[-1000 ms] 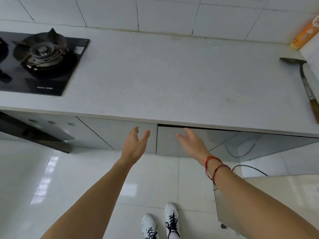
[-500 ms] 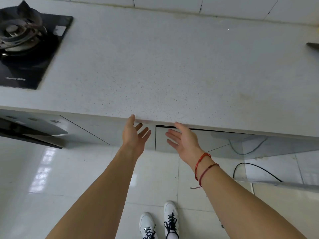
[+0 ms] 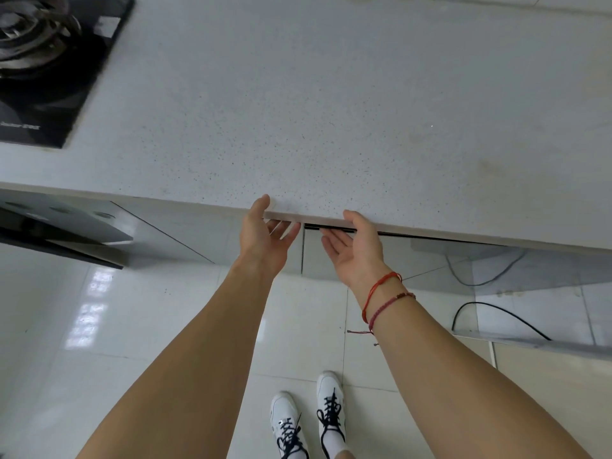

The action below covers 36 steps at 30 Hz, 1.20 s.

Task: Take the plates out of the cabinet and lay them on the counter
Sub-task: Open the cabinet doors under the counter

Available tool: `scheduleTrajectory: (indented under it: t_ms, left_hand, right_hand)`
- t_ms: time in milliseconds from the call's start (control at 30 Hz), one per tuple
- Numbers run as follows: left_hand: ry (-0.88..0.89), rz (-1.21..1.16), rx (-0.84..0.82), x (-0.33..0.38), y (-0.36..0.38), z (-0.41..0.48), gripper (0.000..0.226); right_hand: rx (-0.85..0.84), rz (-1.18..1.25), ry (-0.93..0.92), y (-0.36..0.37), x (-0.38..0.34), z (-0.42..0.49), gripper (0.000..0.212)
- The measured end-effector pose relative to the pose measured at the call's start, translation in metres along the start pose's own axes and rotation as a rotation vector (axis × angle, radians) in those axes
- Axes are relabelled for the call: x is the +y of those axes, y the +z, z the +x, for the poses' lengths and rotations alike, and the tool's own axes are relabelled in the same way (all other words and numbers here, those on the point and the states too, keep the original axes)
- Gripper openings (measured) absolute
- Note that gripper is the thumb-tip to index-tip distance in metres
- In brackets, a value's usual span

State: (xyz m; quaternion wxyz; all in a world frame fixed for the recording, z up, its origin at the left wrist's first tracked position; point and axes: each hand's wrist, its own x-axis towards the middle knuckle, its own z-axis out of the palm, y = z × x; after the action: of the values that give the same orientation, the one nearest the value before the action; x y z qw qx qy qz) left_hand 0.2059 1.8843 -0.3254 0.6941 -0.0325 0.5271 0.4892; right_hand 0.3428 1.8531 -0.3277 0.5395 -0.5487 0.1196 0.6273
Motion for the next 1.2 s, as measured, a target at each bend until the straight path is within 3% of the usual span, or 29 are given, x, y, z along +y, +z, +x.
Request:
scheduleTrajectory:
  t_ms: [233, 567, 800, 967, 1100, 1200]
  left_hand:
    - [-0.004, 0.017, 0.003, -0.006, -0.015, -0.007, 0.047]
    - [-0.028, 0.111, -0.004, -0.010, -0.047, -0.038, 0.020]
    - [-0.023, 0.146, -0.001, -0.016, -0.084, -0.065, 0.024]
    - [-0.018, 0.239, 0.060, -0.014, -0.112, -0.086, 0.034]
    - [-0.004, 0.299, 0.111, -0.012, -0.134, -0.105, 0.018]
    - [0.019, 0.336, 0.153, -0.008, -0.152, -0.117, 0.021]
  right_hand:
    - [-0.052, 0.024, 0.009, -0.012, 0.001, -0.002, 0.020]
    - [-0.029, -0.093, 0.001, -0.038, 0.019, -0.023, 0.018]
    - [0.012, -0.212, 0.010, -0.069, 0.037, -0.048, 0.009]
    - [0.016, -0.302, 0.005, -0.098, 0.047, -0.062, 0.013]
    - [0.019, -0.332, -0.004, -0.117, 0.054, -0.074, 0.016]
    - [0.048, -0.366, -0.022, -0.131, 0.059, -0.085, 0.019]
